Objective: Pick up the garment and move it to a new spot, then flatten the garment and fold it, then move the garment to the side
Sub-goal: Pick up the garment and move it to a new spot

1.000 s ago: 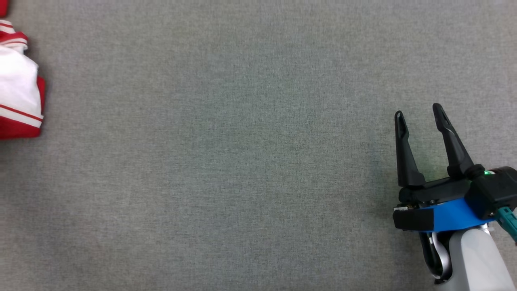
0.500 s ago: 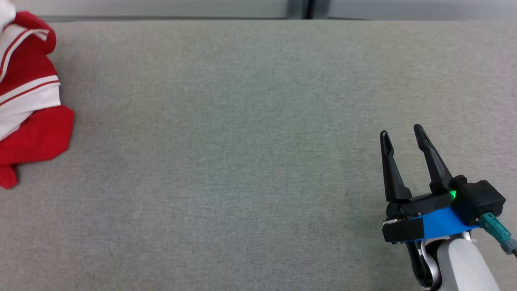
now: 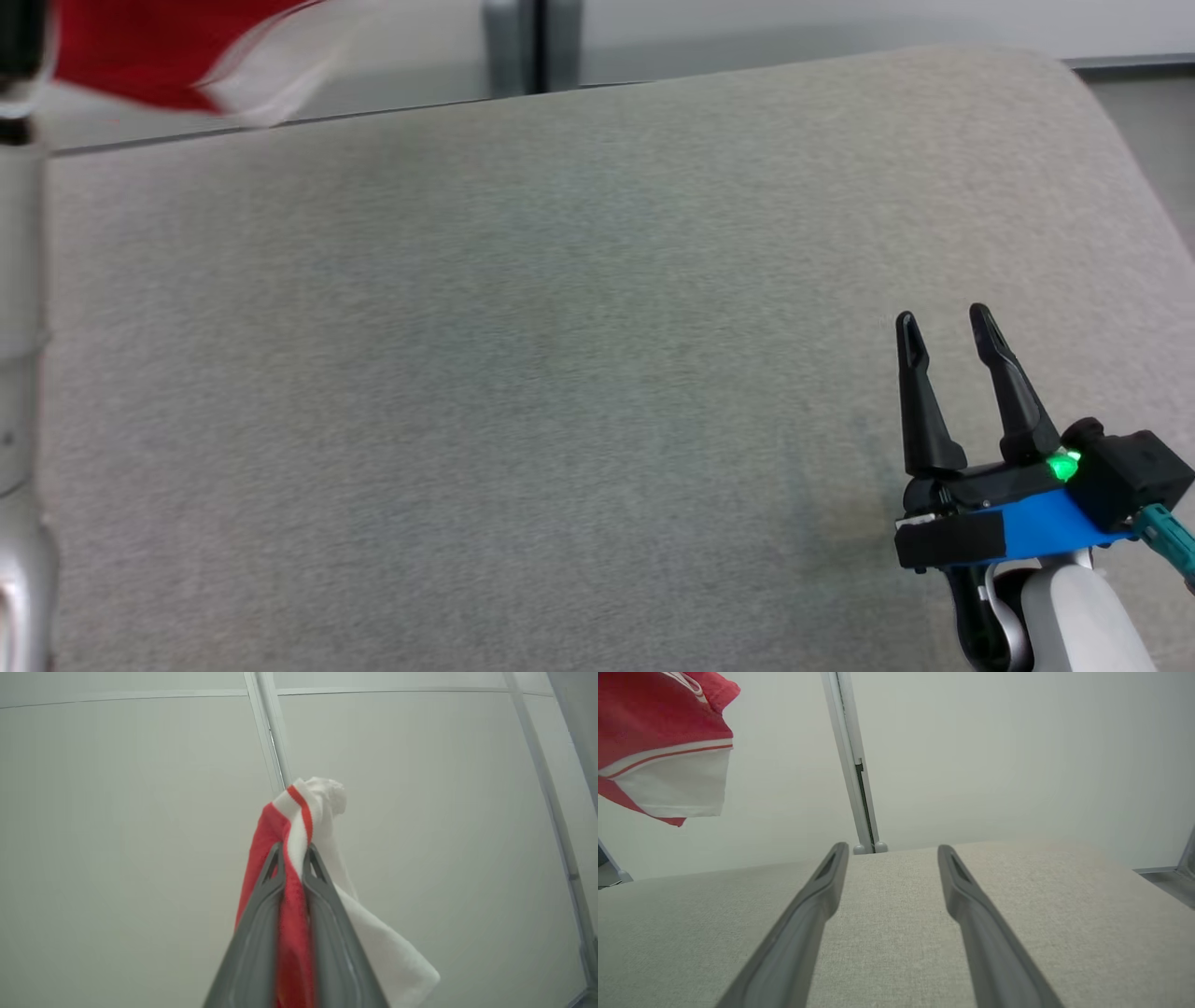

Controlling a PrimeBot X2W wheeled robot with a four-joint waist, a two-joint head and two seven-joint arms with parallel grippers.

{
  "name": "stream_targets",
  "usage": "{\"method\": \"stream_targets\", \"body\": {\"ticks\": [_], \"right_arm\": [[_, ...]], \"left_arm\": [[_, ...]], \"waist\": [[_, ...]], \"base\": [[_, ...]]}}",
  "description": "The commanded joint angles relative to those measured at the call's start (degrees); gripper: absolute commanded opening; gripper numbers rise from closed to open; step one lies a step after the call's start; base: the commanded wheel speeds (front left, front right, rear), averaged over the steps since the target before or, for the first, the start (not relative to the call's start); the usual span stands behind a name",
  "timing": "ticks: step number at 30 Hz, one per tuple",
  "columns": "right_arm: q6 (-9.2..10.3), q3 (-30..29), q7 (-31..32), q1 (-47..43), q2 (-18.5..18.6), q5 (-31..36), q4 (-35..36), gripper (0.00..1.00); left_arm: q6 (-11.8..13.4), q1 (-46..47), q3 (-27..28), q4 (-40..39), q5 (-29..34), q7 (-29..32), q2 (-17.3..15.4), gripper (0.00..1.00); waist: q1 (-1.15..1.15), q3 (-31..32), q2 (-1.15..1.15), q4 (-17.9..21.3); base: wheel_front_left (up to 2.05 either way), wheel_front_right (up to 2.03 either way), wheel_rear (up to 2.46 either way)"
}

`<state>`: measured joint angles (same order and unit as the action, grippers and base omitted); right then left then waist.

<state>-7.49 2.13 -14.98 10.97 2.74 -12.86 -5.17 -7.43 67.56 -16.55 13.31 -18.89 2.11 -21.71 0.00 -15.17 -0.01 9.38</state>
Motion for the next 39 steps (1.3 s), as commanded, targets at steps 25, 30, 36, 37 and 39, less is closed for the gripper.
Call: {"method": "stream_targets", "body": {"ticks": [25,30,36,37,39], "right_arm": [[-0.01,-0.62,-0.31,-0.12,0.25,-1.02,-0.43,1.00],[-0.02,-0.44,-0.31,-0.61,0.25,-0.89,-1.21,1.00],[-0.02,-0.57,-0.32,-1.24,0.26,-0.64,-2.36,1.00],[-0.01,-0.55,-0.32,-1.57,0.26,-0.54,-2.55,1.00],[-0.02,-0.39,-0.32,-2.21,0.26,-0.49,-3.10,1.00]], "left_arm": [[6.18,-44.97,-11.72,2.45,-6.34,-7.18,10.18,0.00],[5.65,-50.28,-14.65,5.38,-6.20,-8.31,11.23,1.00],[6.34,-48.76,-14.31,5.21,-5.11,-12.65,11.91,1.00],[6.60,-48.41,-13.96,4.99,-4.79,-13.58,11.77,1.00],[7.19,-48.26,-12.77,4.50,-4.88,-14.99,11.41,1.00]], "waist": [[0.00,-0.40,0.01,3.65],[0.00,0.35,0.01,2.57],[0.00,2.36,0.01,0.86],[0.00,2.91,0.01,0.44],[0.00,3.85,0.01,-0.49]], "base": [[0.00,0.00,0.00],[0.00,0.00,0.00],[0.00,0.00,0.00],[0.00,0.00,0.00],[0.00,0.00,0.00]]}}
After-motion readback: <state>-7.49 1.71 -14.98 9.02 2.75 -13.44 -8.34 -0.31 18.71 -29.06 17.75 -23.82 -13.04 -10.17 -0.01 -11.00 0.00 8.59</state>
